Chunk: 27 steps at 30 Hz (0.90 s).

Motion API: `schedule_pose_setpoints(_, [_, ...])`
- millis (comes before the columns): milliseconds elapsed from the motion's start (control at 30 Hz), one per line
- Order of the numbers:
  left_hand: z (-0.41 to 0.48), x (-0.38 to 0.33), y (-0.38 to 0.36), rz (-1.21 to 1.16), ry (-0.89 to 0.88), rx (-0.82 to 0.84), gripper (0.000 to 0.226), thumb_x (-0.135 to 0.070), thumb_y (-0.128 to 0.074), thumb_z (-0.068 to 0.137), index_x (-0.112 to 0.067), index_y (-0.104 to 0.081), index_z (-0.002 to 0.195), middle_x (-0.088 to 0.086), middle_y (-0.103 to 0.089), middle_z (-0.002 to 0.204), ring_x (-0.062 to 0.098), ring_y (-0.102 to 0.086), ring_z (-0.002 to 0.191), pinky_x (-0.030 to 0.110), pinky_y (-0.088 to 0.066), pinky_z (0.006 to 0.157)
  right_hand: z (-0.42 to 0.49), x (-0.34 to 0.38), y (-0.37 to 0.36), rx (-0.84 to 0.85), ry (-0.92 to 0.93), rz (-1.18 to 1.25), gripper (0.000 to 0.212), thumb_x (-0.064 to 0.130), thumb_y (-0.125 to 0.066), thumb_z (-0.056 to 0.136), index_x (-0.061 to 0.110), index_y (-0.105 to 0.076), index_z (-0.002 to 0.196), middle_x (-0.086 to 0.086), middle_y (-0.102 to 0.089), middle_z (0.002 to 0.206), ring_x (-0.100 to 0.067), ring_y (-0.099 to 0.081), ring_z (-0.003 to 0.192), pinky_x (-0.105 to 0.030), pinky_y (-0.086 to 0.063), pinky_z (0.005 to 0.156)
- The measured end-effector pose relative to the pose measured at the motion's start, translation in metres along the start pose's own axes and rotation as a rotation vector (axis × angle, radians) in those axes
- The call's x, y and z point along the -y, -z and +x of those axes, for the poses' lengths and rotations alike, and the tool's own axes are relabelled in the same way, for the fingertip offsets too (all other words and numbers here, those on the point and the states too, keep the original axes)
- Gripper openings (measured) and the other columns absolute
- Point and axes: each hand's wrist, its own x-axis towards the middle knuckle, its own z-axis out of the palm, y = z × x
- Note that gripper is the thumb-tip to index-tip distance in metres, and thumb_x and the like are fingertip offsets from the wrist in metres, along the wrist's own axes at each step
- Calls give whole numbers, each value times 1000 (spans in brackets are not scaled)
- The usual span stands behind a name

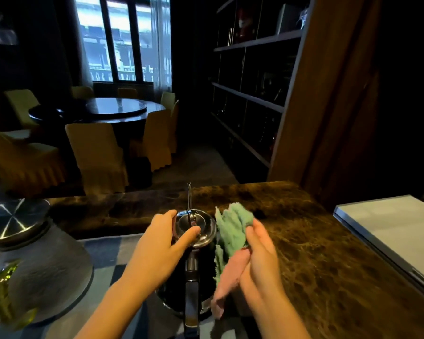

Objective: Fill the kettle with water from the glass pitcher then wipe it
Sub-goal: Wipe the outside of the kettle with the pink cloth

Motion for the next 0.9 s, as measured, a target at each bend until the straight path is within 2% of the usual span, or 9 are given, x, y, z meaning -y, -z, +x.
schedule_pose_setpoints(67, [5,5,2,-241,100,13,39,-51,-41,87,-29,-53,116,-7,-57,110,11,-54,100,17,-40,76,-7,28,-21,96,-26,111,23,13,-47,97,23,-59,112,-1,-73,100,-16,-72,87,-27,-57,64])
schedule_pose_setpoints(167, [11,13,9,-806,384,3,44,-38,-34,95,-10,-53,124,8,-55,127,21,-50,118,28,-38,96,-20,60,-59,313,-142,184,38,12,-46,96,16,-50,133,-15,-64,122,-29,-64,108,-42,-51,90])
schedule_pose_setpoints(367, [3,28,50,-1410,305,-153,59,-62,-32,84,-21,-72,100,6,-68,118,18,-63,108,34,-46,99,-49,89,-138,787,-367,160,65,19,-51,76,10,-43,140,-21,-50,139,-34,-48,127,-45,-43,95])
schedule_pose_setpoints(500, [-10,32,74,-1415,191,-15,97,-80,-46,66,-17,-41,139,5,-51,138,19,-37,135,36,-31,109,-44,76,-175,843,-402,90,48,19,-46,89,7,-49,135,-20,-58,130,-30,-57,117,-42,-49,85])
schedule_pose_setpoints(567, [-29,21,87,-1429,99,11,91,-76,-24,81,-11,-24,145,11,-29,152,24,-20,143,39,-5,118,-35,60,-181,833,-469,45,38,26,-38,98,3,-67,109,-18,-72,100,-27,-71,89,-41,-52,79])
schedule_pose_setpoints(667, [-56,16,85,-1687,101,293,78,-68,-24,88,-14,-18,146,10,-16,154,25,-22,142,40,-5,118,-24,37,-174,867,-510,21,43,32,-42,98,5,-74,91,-15,-73,88,-25,-72,78,-37,-54,81])
schedule_pose_setpoints(733, [-47,28,87,-1437,138,210,59,-49,-27,97,-12,-33,143,18,-26,152,14,-45,130,37,-21,115,-20,25,-168,872,-423,-96,23,14,-52,93,8,-74,94,-13,-72,90,-22,-70,79,-34,-57,75])
schedule_pose_setpoints(833, [-50,58,89,-1238,51,116,34,-9,-33,98,7,-50,122,19,-57,92,-21,-56,52,11,-44,73,-21,15,-167,843,-224,-280,33,-8,-45,88,4,-62,114,-13,-67,99,-19,-66,79,-28,-56,69])
schedule_pose_setpoints(900, [-48,55,95,-1140,148,205,40,-11,-49,91,5,-47,128,12,-61,82,-16,-62,61,5,-47,63,-24,10,-164,806,-181,-333,36,-8,-42,88,9,-61,115,-11,-68,97,-19,-65,78,-30,-55,69])
